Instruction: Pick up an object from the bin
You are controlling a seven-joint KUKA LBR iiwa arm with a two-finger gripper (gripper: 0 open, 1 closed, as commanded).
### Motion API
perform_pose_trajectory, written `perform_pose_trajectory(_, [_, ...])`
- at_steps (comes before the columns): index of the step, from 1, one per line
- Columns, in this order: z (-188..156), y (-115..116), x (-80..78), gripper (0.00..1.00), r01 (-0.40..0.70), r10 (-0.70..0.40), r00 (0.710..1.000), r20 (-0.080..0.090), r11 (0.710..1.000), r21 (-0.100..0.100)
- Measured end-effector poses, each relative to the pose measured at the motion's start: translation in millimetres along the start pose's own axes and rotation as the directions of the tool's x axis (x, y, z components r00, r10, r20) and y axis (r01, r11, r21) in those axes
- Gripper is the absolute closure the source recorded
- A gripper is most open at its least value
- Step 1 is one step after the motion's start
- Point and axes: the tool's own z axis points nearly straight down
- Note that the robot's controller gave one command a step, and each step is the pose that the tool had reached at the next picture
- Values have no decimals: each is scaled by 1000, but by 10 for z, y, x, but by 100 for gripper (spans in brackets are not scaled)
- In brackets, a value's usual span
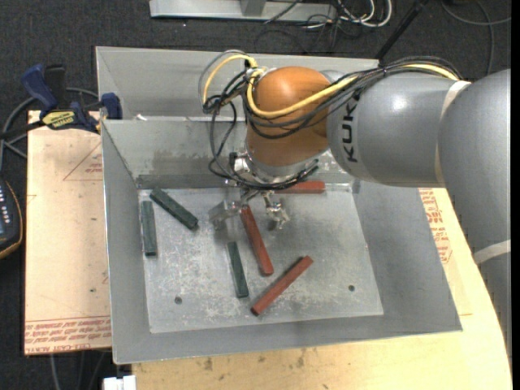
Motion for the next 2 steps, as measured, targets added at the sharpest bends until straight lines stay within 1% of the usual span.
perform_pose_trajectory(1, [-22, -11, 7, 100, -2, 2, 1000, 1, 1000, 2])
perform_pose_trajectory(2, [-529, 795, 57, 100, -201, 201, 980, -1, 980, 1])
